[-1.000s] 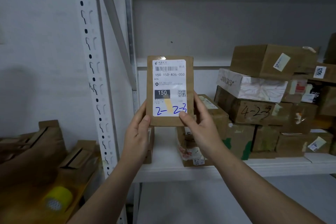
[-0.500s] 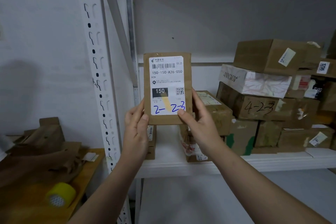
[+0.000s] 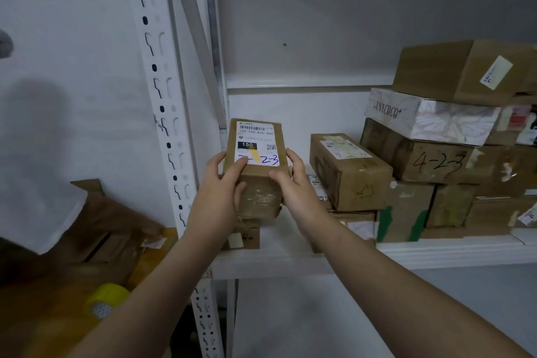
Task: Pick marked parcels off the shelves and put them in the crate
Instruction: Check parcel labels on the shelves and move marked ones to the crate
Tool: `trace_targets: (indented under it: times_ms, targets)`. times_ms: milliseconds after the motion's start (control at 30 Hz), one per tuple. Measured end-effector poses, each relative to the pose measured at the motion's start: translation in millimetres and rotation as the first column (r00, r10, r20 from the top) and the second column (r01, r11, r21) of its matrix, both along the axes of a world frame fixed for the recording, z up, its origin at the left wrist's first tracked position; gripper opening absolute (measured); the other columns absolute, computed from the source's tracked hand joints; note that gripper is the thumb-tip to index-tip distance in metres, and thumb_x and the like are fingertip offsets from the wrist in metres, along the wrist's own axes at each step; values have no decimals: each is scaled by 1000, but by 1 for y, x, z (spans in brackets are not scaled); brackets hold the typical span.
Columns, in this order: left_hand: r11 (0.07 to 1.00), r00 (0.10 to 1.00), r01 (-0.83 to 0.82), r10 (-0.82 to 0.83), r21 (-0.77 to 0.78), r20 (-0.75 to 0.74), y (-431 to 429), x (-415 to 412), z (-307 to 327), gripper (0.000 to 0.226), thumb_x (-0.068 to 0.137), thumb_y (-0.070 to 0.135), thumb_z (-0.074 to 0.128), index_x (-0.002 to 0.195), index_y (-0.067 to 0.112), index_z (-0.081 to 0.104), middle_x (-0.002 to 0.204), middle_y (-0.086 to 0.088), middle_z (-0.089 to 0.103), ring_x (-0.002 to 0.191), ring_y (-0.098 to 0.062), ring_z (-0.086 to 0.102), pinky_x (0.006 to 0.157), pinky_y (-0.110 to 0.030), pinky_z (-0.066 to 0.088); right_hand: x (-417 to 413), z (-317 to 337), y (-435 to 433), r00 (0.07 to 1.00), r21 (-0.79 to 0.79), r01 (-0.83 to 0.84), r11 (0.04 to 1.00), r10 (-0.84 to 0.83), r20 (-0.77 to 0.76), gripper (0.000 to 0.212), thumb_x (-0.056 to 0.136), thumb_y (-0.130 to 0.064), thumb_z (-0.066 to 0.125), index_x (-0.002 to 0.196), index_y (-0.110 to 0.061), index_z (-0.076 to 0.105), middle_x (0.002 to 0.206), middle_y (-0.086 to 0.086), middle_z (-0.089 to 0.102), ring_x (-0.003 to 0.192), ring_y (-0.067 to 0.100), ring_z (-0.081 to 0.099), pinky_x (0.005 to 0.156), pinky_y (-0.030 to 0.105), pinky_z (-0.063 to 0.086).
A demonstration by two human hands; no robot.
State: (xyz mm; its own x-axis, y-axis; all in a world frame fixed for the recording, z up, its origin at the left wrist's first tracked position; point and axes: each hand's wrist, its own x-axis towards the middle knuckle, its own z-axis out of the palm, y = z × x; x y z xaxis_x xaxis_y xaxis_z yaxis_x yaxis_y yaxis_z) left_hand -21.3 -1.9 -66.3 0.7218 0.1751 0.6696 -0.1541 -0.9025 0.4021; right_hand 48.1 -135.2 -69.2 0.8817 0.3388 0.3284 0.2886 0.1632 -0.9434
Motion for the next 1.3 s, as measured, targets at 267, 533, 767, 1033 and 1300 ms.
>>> trace_targets:
  times_ms: [267,533,767,1033,1300]
  targets:
    - [787,926,-110,303,607,-226,30,31,-6,69,43,25,93,105,11,67,97,-8,67,85,-28,64,67,-39,56,28,-42,28,930,-382,249,890,-110,350,47,92,-7,56,135,-24,46,132,3,52,112,10,51,97,26,46]
    - [812,936,-152,301,563,-183,36,28,-8,55,89,27,61,138,16,39,139,-6,44,123,-25,43,98,-35,41,30,-37,44,947,-370,204,906,-87,309,58,93,-10,55,145,-25,33,131,-4,56,113,12,55,86,14,48]
    - [857,975,-87,177,508,-131,19,28,-7,62,55,16,88,111,7,65,105,-15,66,92,-34,63,72,-42,55,7,-19,3,890,-379,319,869,-137,435,48,96,-11,50,141,-23,41,135,-2,51,119,11,48,98,28,45]
    - [978,986,160,-151,134,-73,-74,52,-24,38,95,25,53,131,16,52,130,-3,53,116,-21,50,93,-30,40,1,-17,-113,690,-212,623,753,-401,602,29,89,-2,56,112,-16,64,105,-12,52,93,0,50,80,6,39]
    - [931,940,167,-250,-324,-233,-148,92,-2,58,97,53,32,144,20,29,142,-5,43,123,-20,49,95,-33,42,28,-19,-181,768,-318,622,716,-476,429,34,90,-14,59,122,-21,54,120,-5,48,104,8,52,91,27,46]
